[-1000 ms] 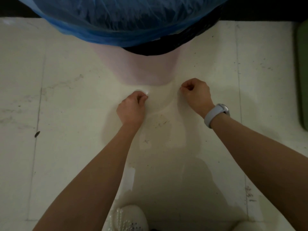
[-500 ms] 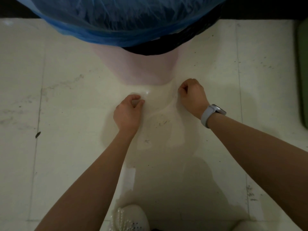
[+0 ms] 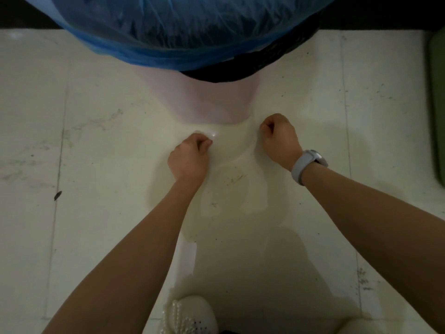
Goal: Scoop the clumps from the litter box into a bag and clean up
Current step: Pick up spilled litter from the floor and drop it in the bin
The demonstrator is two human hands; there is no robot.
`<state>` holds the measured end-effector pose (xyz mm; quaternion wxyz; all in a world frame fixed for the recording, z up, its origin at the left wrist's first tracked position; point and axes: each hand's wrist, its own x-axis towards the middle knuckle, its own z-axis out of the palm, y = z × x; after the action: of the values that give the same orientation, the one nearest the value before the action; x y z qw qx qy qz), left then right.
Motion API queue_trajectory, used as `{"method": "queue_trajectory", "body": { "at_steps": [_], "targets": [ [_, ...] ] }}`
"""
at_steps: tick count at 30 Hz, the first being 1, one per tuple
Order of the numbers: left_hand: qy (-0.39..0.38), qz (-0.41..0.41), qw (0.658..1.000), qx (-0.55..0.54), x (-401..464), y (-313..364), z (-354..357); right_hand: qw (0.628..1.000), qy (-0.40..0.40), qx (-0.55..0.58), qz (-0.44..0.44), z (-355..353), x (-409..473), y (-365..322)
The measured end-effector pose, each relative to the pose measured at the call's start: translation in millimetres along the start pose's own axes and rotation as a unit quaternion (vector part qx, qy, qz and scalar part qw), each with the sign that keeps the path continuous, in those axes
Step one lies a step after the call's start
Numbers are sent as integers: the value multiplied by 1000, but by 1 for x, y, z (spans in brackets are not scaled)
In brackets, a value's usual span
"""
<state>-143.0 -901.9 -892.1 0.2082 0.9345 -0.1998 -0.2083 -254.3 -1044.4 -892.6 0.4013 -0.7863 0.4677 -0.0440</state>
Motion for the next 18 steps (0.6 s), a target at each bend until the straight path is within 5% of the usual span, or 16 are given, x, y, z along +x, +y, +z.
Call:
{"method": "queue_trajectory", "body": {
  "at_steps": [3, 5, 8, 10, 13, 18],
  "targets": [
    [-8, -35, 982, -188, -1, -3, -5, 977, -38, 189, 90, -5, -11, -5],
    [-22, -61, 942, -330, -11, -6, -11, 917, -38, 374, 136, -8, -22, -8],
    [-86, -132, 845, -511, -32, -11, -18, 791, -49, 578, 193, -12, -38, -11],
    [-143, -165, 765, -606, -42, -15, -21, 743, -72, 635, 199, -12, -48, -11],
    [-211, -173, 700, -660, -54, -24, -26, 730, -97, 649, 192, -10, -62, -9],
    [-236, -161, 688, -667, -68, -38, -35, 734, -102, 643, 192, -14, -75, -8]
  ]
}}
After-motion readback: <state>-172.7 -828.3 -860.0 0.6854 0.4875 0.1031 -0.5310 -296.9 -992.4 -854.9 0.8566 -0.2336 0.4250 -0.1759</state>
